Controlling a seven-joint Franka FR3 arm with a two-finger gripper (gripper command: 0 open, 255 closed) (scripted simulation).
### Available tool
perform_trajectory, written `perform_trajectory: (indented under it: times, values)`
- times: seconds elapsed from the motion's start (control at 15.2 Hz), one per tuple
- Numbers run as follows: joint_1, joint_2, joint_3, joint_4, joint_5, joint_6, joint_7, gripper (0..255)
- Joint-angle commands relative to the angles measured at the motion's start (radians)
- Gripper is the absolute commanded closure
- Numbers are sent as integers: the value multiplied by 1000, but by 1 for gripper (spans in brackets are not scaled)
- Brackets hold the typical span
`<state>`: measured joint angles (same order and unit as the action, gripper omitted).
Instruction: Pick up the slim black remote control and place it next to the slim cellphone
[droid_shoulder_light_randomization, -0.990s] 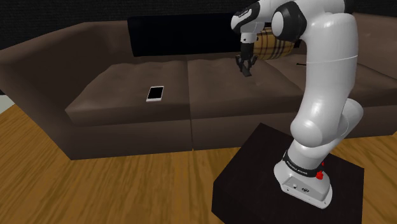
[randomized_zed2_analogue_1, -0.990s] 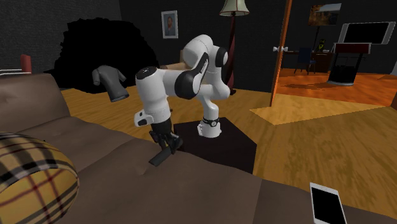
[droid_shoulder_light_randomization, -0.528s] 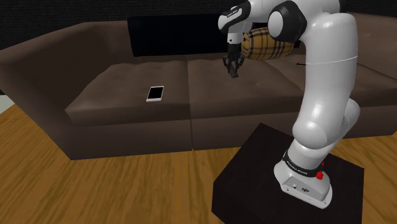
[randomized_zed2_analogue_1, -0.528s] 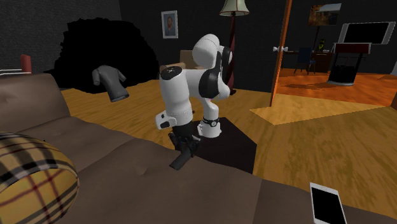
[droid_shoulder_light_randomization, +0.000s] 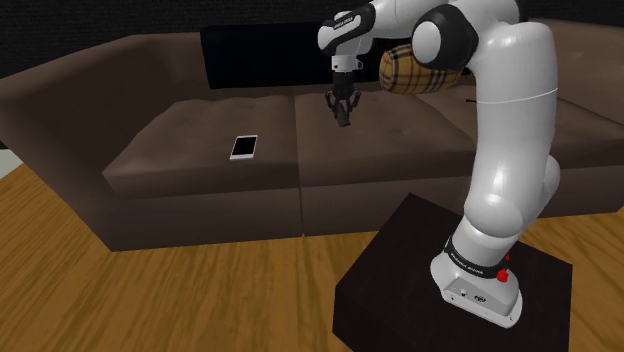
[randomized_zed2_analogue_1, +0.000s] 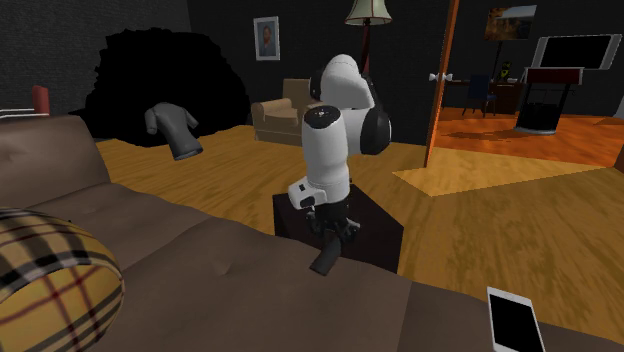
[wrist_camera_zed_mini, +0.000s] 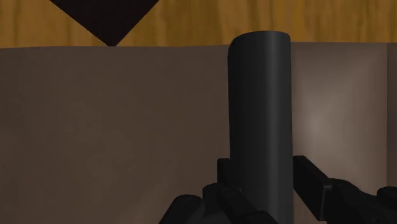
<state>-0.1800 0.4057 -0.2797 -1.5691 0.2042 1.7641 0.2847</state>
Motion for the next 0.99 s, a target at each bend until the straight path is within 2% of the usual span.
perform_trajectory:
  times: [0.0, 0.33, 0.59, 0.92]
  values:
    - [22, 23, 15, 45, 6, -18, 42, 255]
    - [77, 83, 49, 143, 21, -44, 138, 255]
    - [121, 158, 77, 268, 33, -81, 222, 255]
    - [124, 170, 79, 219, 38, -22, 212, 255]
